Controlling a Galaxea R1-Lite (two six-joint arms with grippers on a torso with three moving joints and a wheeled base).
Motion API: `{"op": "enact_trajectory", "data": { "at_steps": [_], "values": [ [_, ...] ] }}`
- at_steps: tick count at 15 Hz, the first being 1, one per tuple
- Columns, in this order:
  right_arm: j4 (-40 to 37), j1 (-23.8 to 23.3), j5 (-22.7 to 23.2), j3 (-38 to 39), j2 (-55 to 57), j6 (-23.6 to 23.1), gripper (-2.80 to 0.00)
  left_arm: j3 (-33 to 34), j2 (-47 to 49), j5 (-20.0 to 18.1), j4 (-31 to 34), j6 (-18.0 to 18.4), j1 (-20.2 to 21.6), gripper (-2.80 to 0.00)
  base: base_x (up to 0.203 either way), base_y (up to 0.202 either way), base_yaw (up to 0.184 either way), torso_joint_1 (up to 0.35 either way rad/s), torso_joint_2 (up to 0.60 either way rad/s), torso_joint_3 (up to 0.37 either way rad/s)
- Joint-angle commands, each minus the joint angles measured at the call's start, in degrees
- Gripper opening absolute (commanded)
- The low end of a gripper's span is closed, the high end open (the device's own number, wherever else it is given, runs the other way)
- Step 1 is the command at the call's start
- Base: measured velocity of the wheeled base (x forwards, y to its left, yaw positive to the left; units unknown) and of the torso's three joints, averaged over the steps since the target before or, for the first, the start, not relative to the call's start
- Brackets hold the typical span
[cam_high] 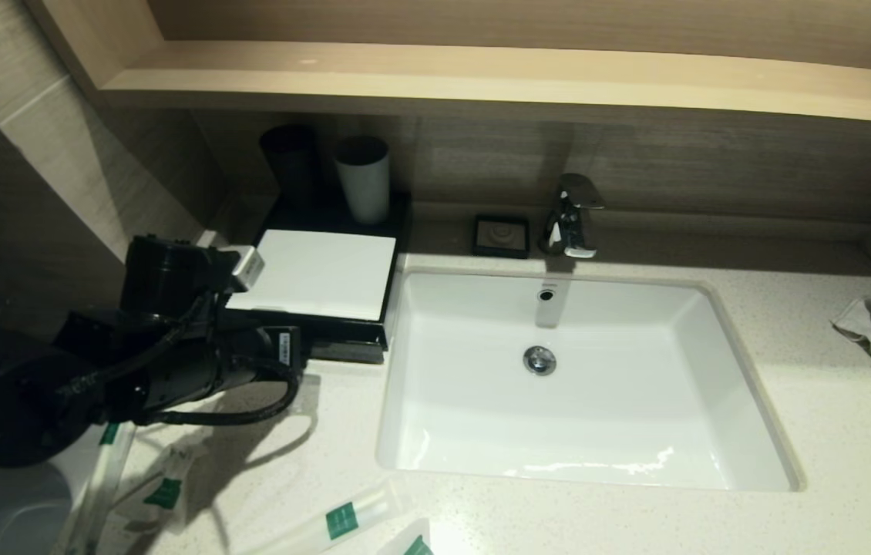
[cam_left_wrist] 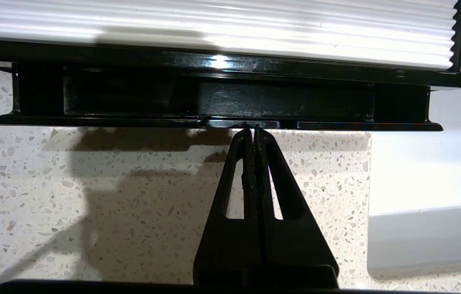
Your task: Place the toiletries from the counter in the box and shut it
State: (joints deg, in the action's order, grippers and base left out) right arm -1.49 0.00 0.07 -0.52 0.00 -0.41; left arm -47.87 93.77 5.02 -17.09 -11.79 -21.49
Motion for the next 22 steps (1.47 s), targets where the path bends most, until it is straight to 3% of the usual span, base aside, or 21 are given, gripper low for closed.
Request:
{"op": "enact_trajectory", "data": {
  "at_steps": [1, 9, 15, 22],
  "values": [
    [-0.01, 0.00, 0.01, 0.00, 0.00, -0.02, -2.80, -0.12, 0.10, -0.01, -0.14, -0.16, 0.05, -2.80, 0.000, 0.000, 0.000, 0.000, 0.00, 0.000],
    [-0.01, 0.00, 0.01, 0.00, 0.00, -0.02, -2.80, 2.29, -1.56, 0.07, -0.72, 0.36, 0.05, -2.80, 0.000, 0.000, 0.000, 0.000, 0.00, 0.000],
    [-0.01, 0.00, 0.01, 0.00, 0.00, -0.02, -2.80, 10.65, -1.70, 0.08, -18.37, 1.06, 0.03, -2.80, 0.000, 0.000, 0.000, 0.000, 0.00, 0.000],
    [-0.01, 0.00, 0.01, 0.00, 0.00, -0.10, -2.80, 11.70, -0.78, -0.01, -18.77, 1.24, 0.05, -2.80, 0.000, 0.000, 0.000, 0.000, 0.00, 0.000]
  ]
}}
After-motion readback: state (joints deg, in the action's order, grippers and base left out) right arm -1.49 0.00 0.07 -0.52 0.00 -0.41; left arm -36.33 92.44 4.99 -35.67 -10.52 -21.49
